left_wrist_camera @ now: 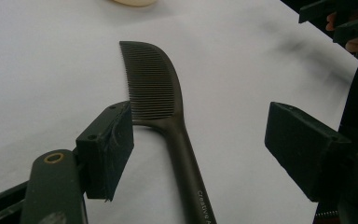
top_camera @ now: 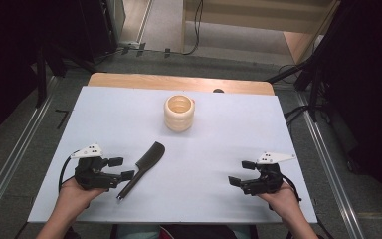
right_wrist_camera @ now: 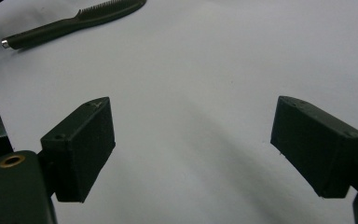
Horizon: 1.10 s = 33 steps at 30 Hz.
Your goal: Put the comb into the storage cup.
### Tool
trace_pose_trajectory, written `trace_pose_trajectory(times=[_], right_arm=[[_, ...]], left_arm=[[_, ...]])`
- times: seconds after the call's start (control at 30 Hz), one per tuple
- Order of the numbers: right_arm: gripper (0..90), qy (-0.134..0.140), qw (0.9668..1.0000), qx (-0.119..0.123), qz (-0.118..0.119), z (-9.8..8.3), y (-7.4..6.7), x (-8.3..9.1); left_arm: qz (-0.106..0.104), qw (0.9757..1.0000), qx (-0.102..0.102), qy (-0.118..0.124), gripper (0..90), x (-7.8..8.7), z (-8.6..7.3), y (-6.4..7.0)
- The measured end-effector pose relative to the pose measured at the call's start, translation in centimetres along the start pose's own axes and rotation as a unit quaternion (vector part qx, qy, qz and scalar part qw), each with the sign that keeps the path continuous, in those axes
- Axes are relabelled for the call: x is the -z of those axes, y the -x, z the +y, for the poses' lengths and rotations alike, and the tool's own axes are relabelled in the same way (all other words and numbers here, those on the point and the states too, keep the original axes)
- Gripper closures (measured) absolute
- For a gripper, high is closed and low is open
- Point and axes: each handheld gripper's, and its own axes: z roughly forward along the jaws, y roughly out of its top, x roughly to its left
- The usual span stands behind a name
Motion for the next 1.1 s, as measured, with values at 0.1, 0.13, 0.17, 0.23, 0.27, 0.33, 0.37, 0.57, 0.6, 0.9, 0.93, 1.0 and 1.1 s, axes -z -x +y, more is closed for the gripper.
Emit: trace_pose_trajectory(times=[0.1, 0.13, 0.17, 0.23, 0.27, 0.33, 0.37, 0.57, 0.6, 0.9, 0.93, 1.0, 1.1], right_arm=[[11.8, -0.004, 1.0, 0.0, 0.002, 0.01, -0.05, -0.06], [11.8, -0.005, 1.0, 0.0, 0.002, 0.0, -0.06, -0.1], [11.8, -0.006, 1.0, 0.0, 0.003, -0.02, -0.07, -0.15], [11.8, -0.008, 1.0, 0.0, 0.004, -0.03, -0.15, -0.22], [11.8, -0.008, 1.0, 0.0, 0.004, -0.02, -0.15, -0.22], [11.8, -0.006, 1.0, -0.001, 0.004, 0.02, -0.09, -0.26], [11.8, -0.006, 1.0, -0.001, 0.004, 0.02, -0.09, -0.26], [11.8, -0.008, 1.0, 0.0, 0.004, 0.02, -0.06, -0.26], [11.8, -0.006, 1.0, 0.0, 0.005, 0.04, -0.04, -0.25], [11.8, -0.005, 1.0, 0.001, 0.005, 0.06, -0.02, -0.27], [11.9, -0.006, 1.0, -0.001, 0.005, 0.06, -0.01, -0.25], [11.9, -0.006, 1.0, -0.001, 0.005, 0.05, 0.0, -0.24], [11.8, -0.006, 1.0, -0.001, 0.005, 0.05, 0.0, -0.24]], left_arm=[[0.001, 1.0, 0.0, 0.0, 24.7, -0.02, 0.03, 0.0], [0.001, 1.0, -0.001, -0.001, 24.7, -0.04, 0.06, 0.0], [0.0, 1.0, -0.001, 0.0, 24.7, -0.1, 0.06, 0.02], [0.003, 1.0, -0.006, -0.005, 24.7, -0.18, 0.08, 0.09], [0.003, 1.0, -0.006, -0.005, 24.7, -0.18, 0.08, 0.09], [0.005, 0.9999, -0.007, -0.008, 24.7, -0.15, 0.03, 0.1], [0.005, 0.9999, -0.007, -0.008, 24.7, -0.15, 0.03, 0.1], [0.007, 1.0, -0.004, -0.005, 24.7, -0.03, -0.05, 0.14], [0.007, 0.9999, -0.004, -0.006, 24.7, -0.02, -0.06, 0.14], [0.009, 0.9999, -0.002, -0.003, 24.7, 0.06, -0.09, 0.11], [0.009, 1.0, -0.002, -0.003, 24.7, 0.06, -0.09, 0.11], [0.01, 0.9999, -0.002, -0.004, 24.7, 0.05, -0.09, 0.12], [0.01, 0.9999, -0.003, -0.006, 24.7, 0.06, -0.07, 0.14]])
